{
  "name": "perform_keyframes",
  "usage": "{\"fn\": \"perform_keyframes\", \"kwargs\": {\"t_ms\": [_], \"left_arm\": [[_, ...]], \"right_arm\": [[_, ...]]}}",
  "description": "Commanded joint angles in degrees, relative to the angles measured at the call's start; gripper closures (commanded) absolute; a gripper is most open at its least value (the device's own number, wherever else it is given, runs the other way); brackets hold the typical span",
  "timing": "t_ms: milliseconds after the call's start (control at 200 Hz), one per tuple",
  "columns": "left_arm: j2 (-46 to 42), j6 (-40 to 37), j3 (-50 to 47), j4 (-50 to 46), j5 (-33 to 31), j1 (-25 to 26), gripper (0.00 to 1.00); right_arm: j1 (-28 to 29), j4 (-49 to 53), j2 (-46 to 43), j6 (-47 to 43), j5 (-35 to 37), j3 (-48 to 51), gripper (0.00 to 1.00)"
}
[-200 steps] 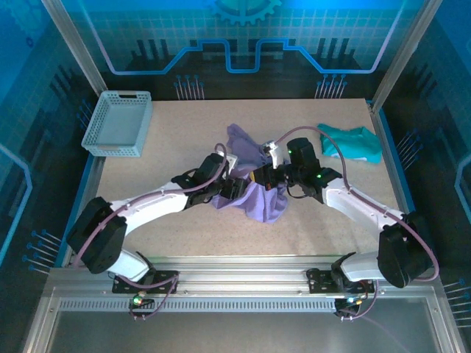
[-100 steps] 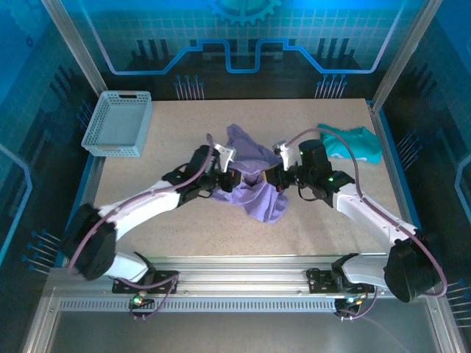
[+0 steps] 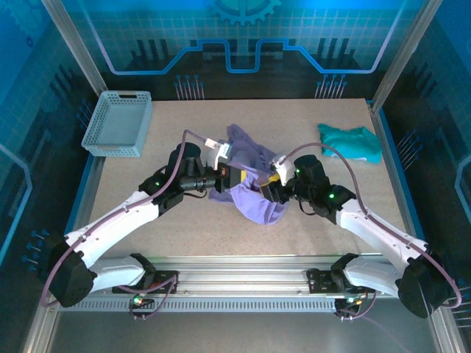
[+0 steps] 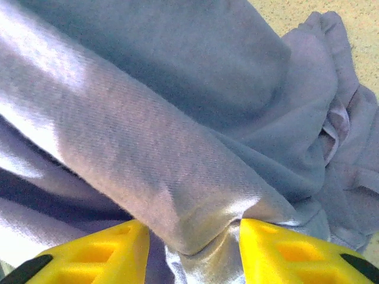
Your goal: Fold the inside-out t-shirt
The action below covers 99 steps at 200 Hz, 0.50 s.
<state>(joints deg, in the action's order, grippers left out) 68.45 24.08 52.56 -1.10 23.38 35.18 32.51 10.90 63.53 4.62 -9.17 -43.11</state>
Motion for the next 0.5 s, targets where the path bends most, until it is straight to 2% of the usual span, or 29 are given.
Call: {"fn": "perform_keyframes", "kwargs": {"t_ms": [0, 100, 200, 220, 285, 330, 410, 490], "left_arm": [[-0.9, 0.2, 0.1, -0.8, 2.3, -0.3, 1.0], [-1.0, -0.1, -0.1, -1.0, 2.7, -0.3, 1.0], [-1.4, -0.8, -0.3, -1.5, 2.3, -0.3, 1.0], [-1.5, -1.0, -0.4, -1.8, 2.0, -0.3, 1.0], [-2.6, -1.7, -0.5, -3.3, -1.5, -0.6, 1.0], [-3.8, -1.9, -1.4, -3.4, -4.8, -1.4, 1.0], [-4.9, -3.3, -3.2, -3.8, -9.9, -2.7, 1.0], [-4.1, -5.6, -3.2, -5.8, -17.8, -2.7, 1.0]], "right_arm": [[2.0, -3.0, 1.6, -2.4, 0.0, -0.1, 0.51], [3.2, -3.7, 4.8, -3.0, 1.8, -2.0, 0.42], [3.5, -5.8, 9.5, -2.6, 1.9, -5.6, 0.4], [3.4, -5.9, 10.7, -2.4, 1.8, -6.6, 0.43], [2.7, -4.1, 14.4, -1.6, -0.3, -10.9, 0.7], [1.3, -2.2, 14.7, -1.0, -4.0, -12.3, 0.81], [-2.1, -2.6, 11.3, 1.0, -15.1, -11.1, 0.94], [-4.8, -6.2, 7.9, 5.1, -28.5, -9.4, 1.0]]}}
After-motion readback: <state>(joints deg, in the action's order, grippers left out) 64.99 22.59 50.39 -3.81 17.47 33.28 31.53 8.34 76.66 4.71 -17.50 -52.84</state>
